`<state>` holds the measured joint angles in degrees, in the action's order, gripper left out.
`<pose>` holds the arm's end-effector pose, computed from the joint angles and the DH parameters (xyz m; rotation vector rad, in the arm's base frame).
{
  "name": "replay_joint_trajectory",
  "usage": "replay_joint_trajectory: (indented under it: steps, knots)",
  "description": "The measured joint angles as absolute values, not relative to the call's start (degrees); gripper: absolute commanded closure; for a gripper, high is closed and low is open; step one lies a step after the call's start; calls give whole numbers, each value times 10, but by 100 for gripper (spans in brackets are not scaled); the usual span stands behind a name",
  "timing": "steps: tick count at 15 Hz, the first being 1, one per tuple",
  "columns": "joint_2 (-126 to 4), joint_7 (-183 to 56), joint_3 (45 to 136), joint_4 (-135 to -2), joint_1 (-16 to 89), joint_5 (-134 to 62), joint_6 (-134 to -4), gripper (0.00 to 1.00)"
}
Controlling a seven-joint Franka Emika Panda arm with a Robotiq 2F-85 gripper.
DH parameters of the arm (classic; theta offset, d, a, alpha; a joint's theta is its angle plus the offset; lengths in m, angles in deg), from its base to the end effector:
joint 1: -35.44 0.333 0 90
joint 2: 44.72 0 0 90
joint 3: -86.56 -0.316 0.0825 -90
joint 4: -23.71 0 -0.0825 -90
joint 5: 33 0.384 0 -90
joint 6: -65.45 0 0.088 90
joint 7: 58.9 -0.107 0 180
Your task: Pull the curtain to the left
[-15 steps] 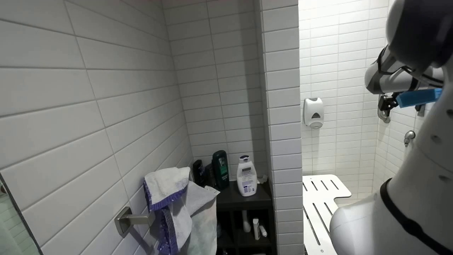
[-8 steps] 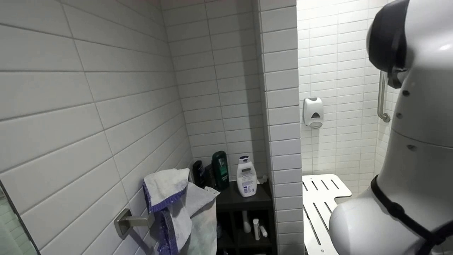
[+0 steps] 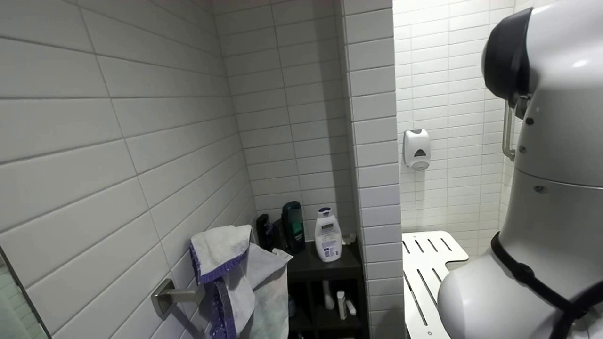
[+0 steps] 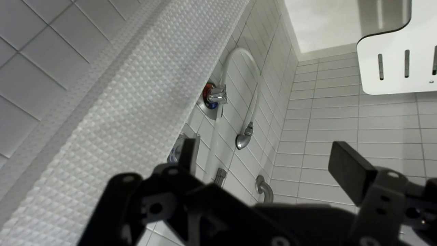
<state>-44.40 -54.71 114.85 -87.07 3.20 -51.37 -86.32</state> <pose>0.3049 -0.5235 0.5686 2.3084 -0.9193 0.6154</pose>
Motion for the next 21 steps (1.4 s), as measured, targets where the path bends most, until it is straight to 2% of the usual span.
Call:
replay_joint_trajectory:
  steps: [7,14,21]
  knots:
    - [-462,-562,1159,-863,31,-524,-912,0]
    - [-516,-581,1197,-799,19,-523,-927,0]
    - [-570,-527,1198,-734,-12,-433,-923,0]
